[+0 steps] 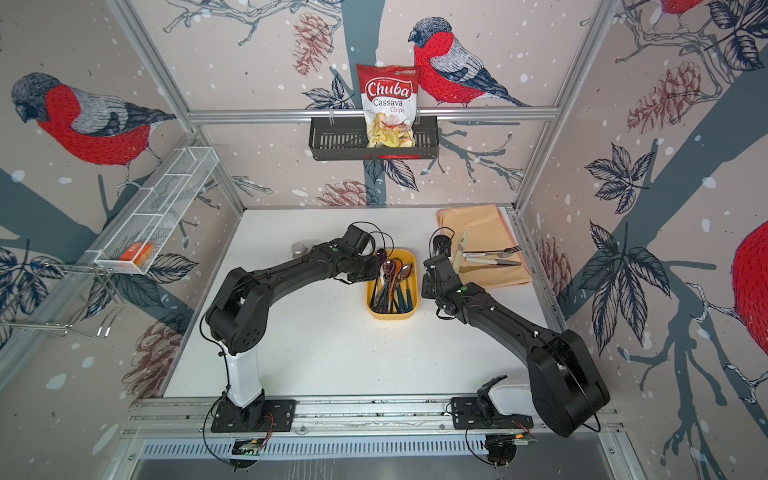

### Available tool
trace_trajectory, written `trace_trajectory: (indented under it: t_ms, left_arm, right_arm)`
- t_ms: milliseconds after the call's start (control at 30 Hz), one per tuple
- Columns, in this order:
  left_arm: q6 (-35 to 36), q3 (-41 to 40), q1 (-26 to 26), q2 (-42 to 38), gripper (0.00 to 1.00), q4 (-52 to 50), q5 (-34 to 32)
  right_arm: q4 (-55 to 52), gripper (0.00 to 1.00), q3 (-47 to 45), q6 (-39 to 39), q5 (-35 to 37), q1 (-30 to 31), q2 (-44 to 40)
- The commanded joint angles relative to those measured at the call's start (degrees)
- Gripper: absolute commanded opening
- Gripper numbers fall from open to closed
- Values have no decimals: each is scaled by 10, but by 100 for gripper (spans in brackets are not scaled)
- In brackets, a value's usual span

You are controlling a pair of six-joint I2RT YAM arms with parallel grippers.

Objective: Put the spoon into the storage box
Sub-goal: Place the spoon in the storage box.

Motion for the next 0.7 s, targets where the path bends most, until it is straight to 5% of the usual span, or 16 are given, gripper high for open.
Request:
trace_trajectory:
  t_ms: [0,500,667]
  left_arm:
    - [-12,-3,-2,9,0,26,16]
    - [-25,-4,-4,32,0,33,34]
    - [-20,-9,-4,22,20,42,30]
  right_arm:
    - [-3,45,-2,-2,9,0,-3]
    - [1,45,-6,0,8,0,-3]
    - [2,45,-3,-2,10,-1,-1]
